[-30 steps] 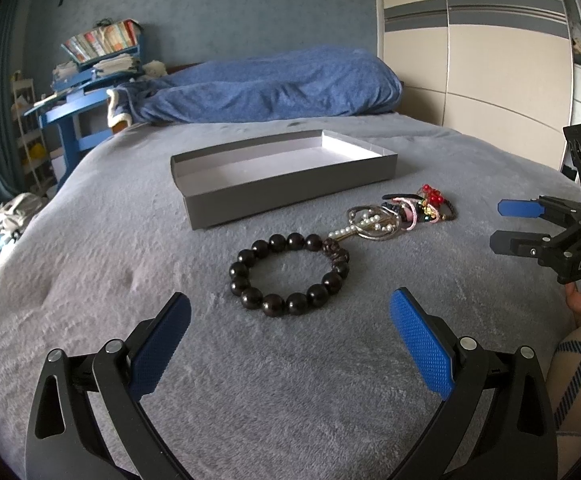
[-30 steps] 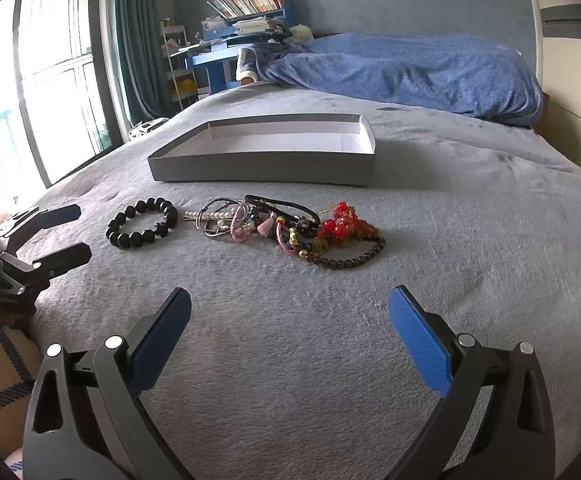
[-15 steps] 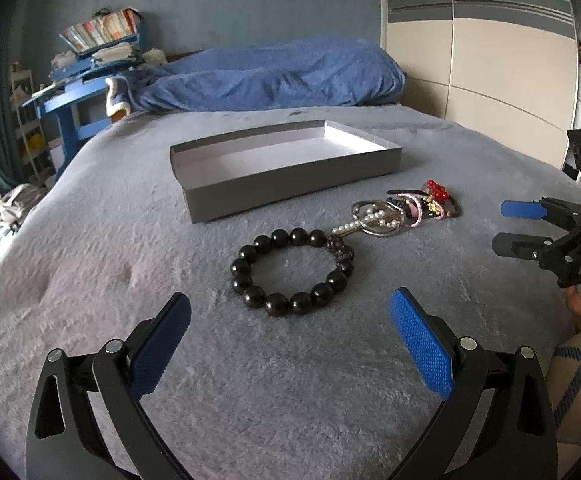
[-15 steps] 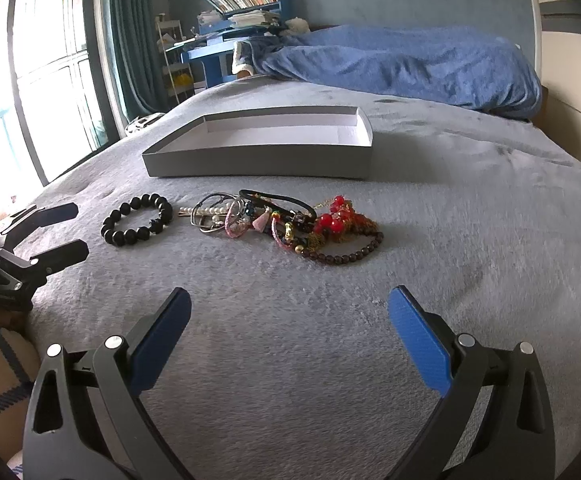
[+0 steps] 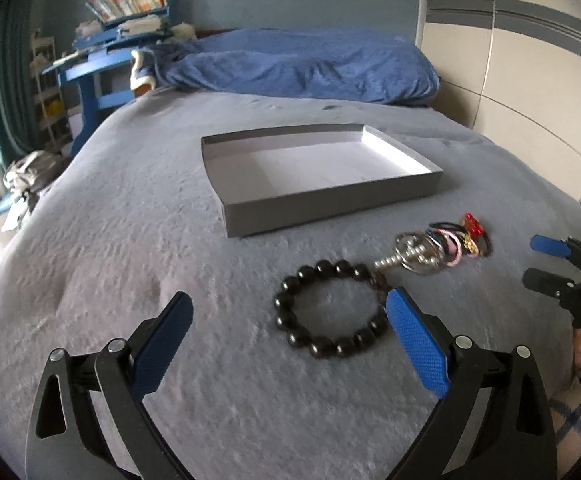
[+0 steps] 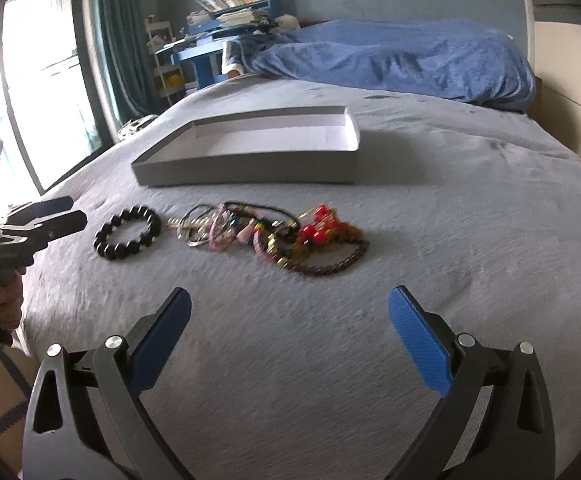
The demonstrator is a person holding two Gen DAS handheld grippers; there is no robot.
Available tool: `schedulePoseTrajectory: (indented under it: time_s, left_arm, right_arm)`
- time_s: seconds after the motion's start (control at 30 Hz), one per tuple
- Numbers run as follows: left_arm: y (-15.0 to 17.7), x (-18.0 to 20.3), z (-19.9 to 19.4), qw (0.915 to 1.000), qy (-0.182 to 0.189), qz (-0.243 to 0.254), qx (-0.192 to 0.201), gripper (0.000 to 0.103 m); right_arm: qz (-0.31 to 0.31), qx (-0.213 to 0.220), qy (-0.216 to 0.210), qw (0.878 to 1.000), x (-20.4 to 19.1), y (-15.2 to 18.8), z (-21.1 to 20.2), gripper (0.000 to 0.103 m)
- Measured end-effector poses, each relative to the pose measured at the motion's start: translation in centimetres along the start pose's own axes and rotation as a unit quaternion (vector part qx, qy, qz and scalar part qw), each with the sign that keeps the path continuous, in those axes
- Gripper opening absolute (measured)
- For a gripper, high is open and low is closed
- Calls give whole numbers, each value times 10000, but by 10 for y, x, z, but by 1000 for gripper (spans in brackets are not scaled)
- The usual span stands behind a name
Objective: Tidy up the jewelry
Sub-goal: 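Grasp the black bead bracelet with the left tool while the right tool grasps the red beaded bracelet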
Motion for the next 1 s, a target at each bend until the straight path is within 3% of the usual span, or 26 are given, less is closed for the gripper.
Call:
schedulePoseTrajectory:
  time_s: [0.13,0.2,0.27,0.37,0.67,0.73,0.77,0.8,0.87,0.9,0.97,1.0]
  left_arm:
    - [-12,-4,14,9998,-23,-8,-218,84]
    - [-15,-6,23,9993,-11,-91,-358,75]
    - [-15,-8,34,9984,16,-185,-542,62]
    - [-8,-8,47,9972,1,-222,-714,53]
    - [-2,-6,47,9972,-74,-221,-707,49]
    - [-4,-5,49,9970,-109,-205,-733,49]
    - [-4,-5,50,9970,-100,-214,-737,49]
    - [-5,-6,51,9970,-84,-225,-731,49]
    - [-5,-6,50,9971,-90,-219,-724,48]
    - [-5,-7,50,9972,-91,-218,-711,43]
    - [-4,-7,48,9977,-31,-193,-646,19]
    - [-3,-7,47,9980,-14,-186,-608,17]
  right_arm:
    - [143,24,42,9999,12,-15,-2,88]
    - [256,-19,-19,9997,19,-25,2,74]
    - [417,-47,-136,9990,26,-34,7,67]
    - [599,-83,-228,9979,33,-44,13,63]
    - [778,-477,-536,9944,35,-62,48,43]
    - [731,-606,-587,9937,31,-61,56,34]
    - [724,-643,-612,9934,30,-59,58,20]
    - [712,-645,-669,9931,29,-57,58,14]
    - [672,-542,-744,9935,27,-56,53,13]
    - [662,-493,-782,9935,27,-56,50,13]
    - [681,-369,-855,9933,27,-58,41,13]
    - [715,-269,-929,9927,28,-60,35,13]
Point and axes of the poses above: each gripper's, at about its wrist camera, not at the fingertips, and z roughly the way its jaws point, x to its right, y to its underside, the point moved 2 cm from there along z, roughly the way its jaws point, and after that the axes turned 14 degrees about -x, right-handed, at the moved point
